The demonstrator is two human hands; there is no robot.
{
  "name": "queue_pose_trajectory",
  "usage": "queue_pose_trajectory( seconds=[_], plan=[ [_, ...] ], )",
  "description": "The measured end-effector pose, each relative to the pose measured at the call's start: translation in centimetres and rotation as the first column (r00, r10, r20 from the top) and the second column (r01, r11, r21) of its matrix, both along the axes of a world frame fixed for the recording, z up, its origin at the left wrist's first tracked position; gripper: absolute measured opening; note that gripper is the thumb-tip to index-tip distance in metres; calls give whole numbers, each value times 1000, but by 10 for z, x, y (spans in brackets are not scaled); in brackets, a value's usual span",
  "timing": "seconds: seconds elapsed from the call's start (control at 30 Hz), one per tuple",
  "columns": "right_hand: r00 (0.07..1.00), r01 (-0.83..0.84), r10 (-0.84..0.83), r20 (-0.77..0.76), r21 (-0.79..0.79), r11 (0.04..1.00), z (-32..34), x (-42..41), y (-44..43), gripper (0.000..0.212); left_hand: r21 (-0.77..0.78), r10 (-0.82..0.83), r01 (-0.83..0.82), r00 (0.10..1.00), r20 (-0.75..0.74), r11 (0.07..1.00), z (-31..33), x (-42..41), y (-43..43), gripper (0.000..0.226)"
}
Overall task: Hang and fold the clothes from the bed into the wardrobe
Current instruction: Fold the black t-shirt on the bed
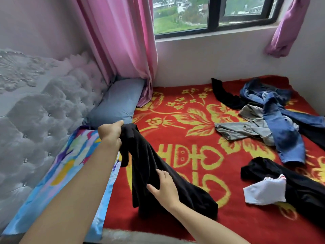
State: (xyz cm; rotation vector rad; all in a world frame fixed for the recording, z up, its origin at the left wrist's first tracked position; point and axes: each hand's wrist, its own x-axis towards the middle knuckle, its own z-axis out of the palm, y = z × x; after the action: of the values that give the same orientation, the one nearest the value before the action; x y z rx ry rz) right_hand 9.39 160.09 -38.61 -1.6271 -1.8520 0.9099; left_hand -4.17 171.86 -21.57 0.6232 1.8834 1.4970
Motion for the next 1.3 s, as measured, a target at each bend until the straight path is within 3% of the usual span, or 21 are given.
queue_pose_trajectory(
  seconds=[0.07,0.13,0.2,0.27,0.33,0.43,0.5,0.57,0.6,0.63,0.67,0.73,0.8,0.87,0.9,1.0,1.07,1.13,1.23,1.3],
  plan=[
    [997,-1,1,-78,-10,1000,2,-18,3,106,-4,23,-23,983,184,1000,-3,-18,19,26],
    [999,42,-43,11,91,995,0,-37,10,106,-36,18,-7,943,331,999,-8,-36,36,31],
    [976,164,-188,106,203,965,-3,-56,29,76,-61,-29,62,897,442,996,-9,-52,54,18],
    [959,281,-282,24,43,959,3,-71,61,37,-78,-57,114,851,522,990,-6,-71,70,11],
    [943,319,-328,-61,-117,940,16,-76,91,18,-76,-83,152,819,568,985,-4,-97,87,15],
    [865,412,-451,-221,-199,889,50,-55,124,26,-100,-153,226,865,478,969,-11,-145,109,14],
    [832,445,-477,-283,-173,879,81,-34,140,29,-179,-214,285,917,335,942,-17,-176,116,8],
    [880,386,-388,-274,-63,921,117,-23,152,32,-287,-337,317,941,-22,904,-26,-198,118,13],
    [912,328,-322,-252,-19,944,136,-21,157,30,-413,-472,345,842,-261,843,-31,-202,118,18],
    [942,266,-258,-215,13,964,154,-23,160,26,-527,-589,341,686,-428,779,-33,-201,115,20],
    [965,195,-186,-183,31,980,170,-27,164,20,-576,-661,354,556,-504,737,-31,-194,110,31],
    [985,84,-78,-155,33,996,197,-39,171,13,-502,-809,634,446,-383,588,-19,-167,96,68],
    [989,5,2,-146,51,999,216,-51,173,13,-219,-945,923,287,-157,317,1,-127,76,70],
    [990,-20,30,-134,79,997,230,-57,174,7,-53,-982,989,133,-135,141,11,-95,61,59],
    [989,-14,26,-143,83,996,234,-56,174,7,1,-979,991,131,-157,133,11,-84,59,46],
    [963,28,-4,-270,86,996,233,-36,173,10,144,-926,942,328,-186,304,12,-69,62,5],
    [908,54,-35,-417,34,998,217,-18,167,2,236,-895,897,417,-161,375,18,-68,62,7],
    [908,75,-64,-414,10,997,186,-6,159,11,286,-870,864,469,-152,415,26,-68,65,7],
    [968,170,-134,-212,164,972,129,-4,146,58,309,-837,838,516,-180,450,39,-63,69,18],
    [961,219,-167,-221,241,946,98,-18,132,101,319,-790,821,555,-259,473,47,-61,70,19]
  ],
)
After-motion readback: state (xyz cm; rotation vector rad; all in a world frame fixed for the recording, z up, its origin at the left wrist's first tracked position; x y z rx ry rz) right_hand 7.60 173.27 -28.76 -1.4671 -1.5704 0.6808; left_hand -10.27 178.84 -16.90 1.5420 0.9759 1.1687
